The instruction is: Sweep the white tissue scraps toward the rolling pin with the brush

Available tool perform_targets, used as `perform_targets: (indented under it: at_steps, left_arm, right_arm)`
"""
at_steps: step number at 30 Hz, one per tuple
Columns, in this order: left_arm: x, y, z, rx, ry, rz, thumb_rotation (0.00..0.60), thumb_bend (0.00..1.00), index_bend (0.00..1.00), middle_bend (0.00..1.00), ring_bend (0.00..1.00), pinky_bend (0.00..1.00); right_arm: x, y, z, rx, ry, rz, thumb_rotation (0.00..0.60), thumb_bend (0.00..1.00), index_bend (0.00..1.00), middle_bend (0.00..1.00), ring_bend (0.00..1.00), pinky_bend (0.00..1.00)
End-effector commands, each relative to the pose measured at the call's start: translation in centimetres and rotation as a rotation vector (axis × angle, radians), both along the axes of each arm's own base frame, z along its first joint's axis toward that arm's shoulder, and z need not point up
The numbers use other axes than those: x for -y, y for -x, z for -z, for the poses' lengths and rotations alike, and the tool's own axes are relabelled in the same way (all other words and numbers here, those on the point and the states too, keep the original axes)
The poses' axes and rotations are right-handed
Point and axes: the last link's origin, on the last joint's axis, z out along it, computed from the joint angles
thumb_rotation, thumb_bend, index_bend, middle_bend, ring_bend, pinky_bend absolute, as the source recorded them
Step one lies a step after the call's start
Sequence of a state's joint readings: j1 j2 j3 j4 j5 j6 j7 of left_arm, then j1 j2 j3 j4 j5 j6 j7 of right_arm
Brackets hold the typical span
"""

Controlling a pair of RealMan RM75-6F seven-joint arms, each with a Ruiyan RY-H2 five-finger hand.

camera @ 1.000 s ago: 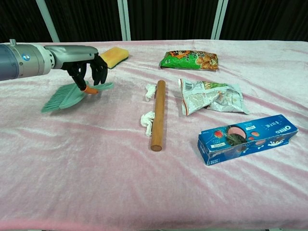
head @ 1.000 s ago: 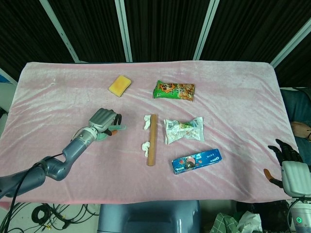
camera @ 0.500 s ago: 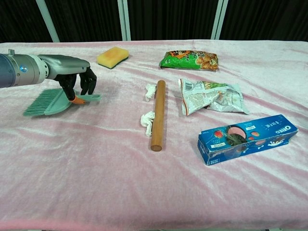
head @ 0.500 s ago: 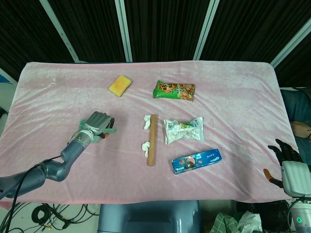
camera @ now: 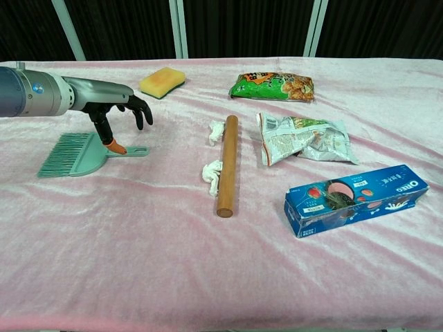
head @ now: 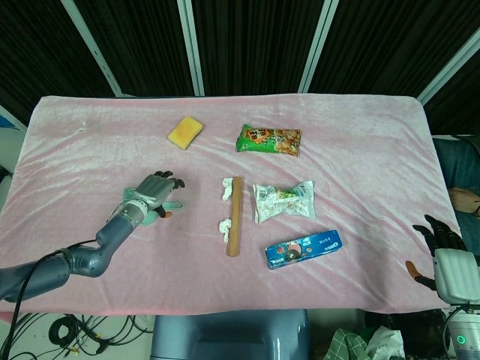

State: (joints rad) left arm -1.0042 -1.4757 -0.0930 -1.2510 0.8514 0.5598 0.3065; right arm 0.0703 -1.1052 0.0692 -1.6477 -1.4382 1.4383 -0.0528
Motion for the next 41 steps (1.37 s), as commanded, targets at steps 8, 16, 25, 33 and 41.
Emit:
perform_targets:
  at_steps: [8,16,25,33,41]
  left_arm:
    - [1.7,-2.2,-5.6,0.136,-0.116,0.010,0.600,0.21,0.18,0.25,0.05,0.11]
    - [10.5,3.6,-12.4,0.132,-0.341,-0.017,0.600,0.21,0.16,0.23,0.05,0.07]
    - [19.9,9.7,-15.2,0.218,-0.461,-0.154,0.600,0.21,0.14,0.18,0.00,0.01]
    - [24.9,13.4,-15.8,0.293,-0.543,-0.231,0.600,0.21,0.14,0.17,0.00,0.00]
    - [24.9,13.7,-16.8,0.323,-0.613,-0.182,0.600,0.21,0.14,0.16,0.00,0.00]
  right_arm:
    - [0.1,0.0,0.0,0.000,0.004,0.007,0.600,0.19,0.23,0.09,0.11,0.19]
    - [0.2,-0.1,-0.1,-0.029,0.019,-0.014,0.600,0.19,0.23,0.09,0.11,0.19]
    - [0.2,-0.1,-0.2,-0.047,0.031,-0.020,0.600,0.19,0.23,0.09,0.11,0.19]
    - [0.2,-0.1,-0.3,-0.049,0.037,-0.012,0.600,0.19,0.23,0.09,0.11,0.19]
    - [-0.1,-0.1,-0.3,-0.052,0.036,-0.017,0.600,0.19,0.23,0.09,0.11,0.19]
